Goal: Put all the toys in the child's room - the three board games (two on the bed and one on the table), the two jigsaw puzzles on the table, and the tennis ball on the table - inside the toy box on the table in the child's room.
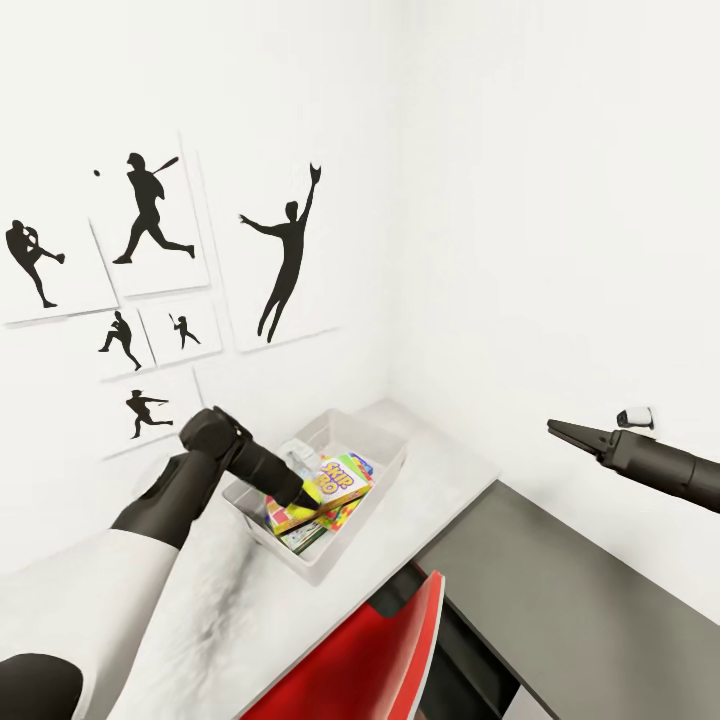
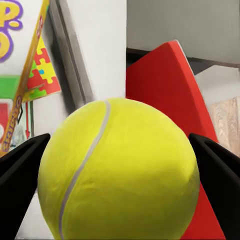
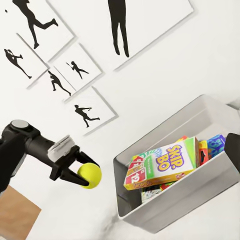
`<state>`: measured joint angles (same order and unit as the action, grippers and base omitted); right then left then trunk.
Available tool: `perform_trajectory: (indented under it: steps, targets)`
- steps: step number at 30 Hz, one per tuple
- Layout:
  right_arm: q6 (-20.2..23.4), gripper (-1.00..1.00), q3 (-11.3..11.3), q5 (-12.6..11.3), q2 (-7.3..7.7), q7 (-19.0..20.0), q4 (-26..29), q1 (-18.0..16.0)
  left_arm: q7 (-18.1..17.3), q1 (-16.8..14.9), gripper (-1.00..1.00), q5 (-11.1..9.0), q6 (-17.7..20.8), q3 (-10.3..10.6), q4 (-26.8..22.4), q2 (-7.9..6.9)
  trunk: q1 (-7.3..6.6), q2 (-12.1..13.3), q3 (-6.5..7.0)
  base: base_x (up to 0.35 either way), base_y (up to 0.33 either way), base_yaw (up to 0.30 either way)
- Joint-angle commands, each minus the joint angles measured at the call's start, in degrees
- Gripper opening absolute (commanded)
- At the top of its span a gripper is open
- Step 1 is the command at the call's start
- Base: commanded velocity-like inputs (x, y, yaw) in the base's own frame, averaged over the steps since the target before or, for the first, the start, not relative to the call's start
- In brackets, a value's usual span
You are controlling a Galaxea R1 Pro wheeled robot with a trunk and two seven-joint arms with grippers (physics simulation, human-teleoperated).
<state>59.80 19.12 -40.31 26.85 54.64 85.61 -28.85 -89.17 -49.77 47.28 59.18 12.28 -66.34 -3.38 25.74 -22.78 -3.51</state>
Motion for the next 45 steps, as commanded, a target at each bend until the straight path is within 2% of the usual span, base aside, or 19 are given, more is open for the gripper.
perform_trajectory:
  steps: [1, 5, 17, 24, 28, 36, 45]
  targets:
    - [0.2, 1.0, 0.0, 0.2, 0.02, 0.3, 0.0, -0.1, -0.6, -0.1, -1.0, 0.9, 0.6, 0.1, 0.3, -0.03, 0.04, -0.1, -0.14, 0.0, 0.0, 0.0]
    - [0.2, 1.0, 0.0, 0.2, 0.0, 0.3, 0.0, -0.1, -0.6, -0.1, -1.0, 2.0, 0.5, 0.0, 1.5, -0.04, 0.04, -0.1, -0.14, 0.0, 0.0, 0.0]
    - [0.2, 1.0, 0.0, 0.2, 0.04, 0.3, -0.2, -0.1, -0.5, -0.1, -1.0, 2.6, 0.4, 0.2, 1.8, -0.12, 0.04, -0.1, -0.14, 0.0, 0.0, 0.0]
    - [0.2, 1.0, 0.0, 0.2, 0.05, 0.3, -0.3, -0.1, -0.5, -0.1, -1.0, 5.7, 0.5, 0.1, 1.8, -0.05, 0.04, -0.1, -0.14, 0.0, 0.0, 0.0]
    - [0.2, 1.0, 0.0, 0.2, 0.05, 0.3, -0.3, -0.1, -0.6, -0.1, -1.0, 6.3, 0.5, 0.0, 1.8, 0.03, 0.04, -0.1, -0.14, 0.0, 0.0, 0.0]
    - [0.2, 1.0, 0.0, 0.2, 0.03, 0.3, -0.7, -0.1, -0.6, -0.1, -1.0, 6.7, 0.4, 0.1, 3.7, 2.5, 0.04, -0.1, -0.14, 0.0, 0.0, 0.0]
    - [0.2, 1.0, 0.0, 0.2, 0.05, 0.3, -1.1, -0.1, -0.5, -0.1, -1.0, 6.7, 0.3, 0.0, 5.6, 3.18, 0.04, -0.1, -0.14, 0.0, 0.0, 0.0]
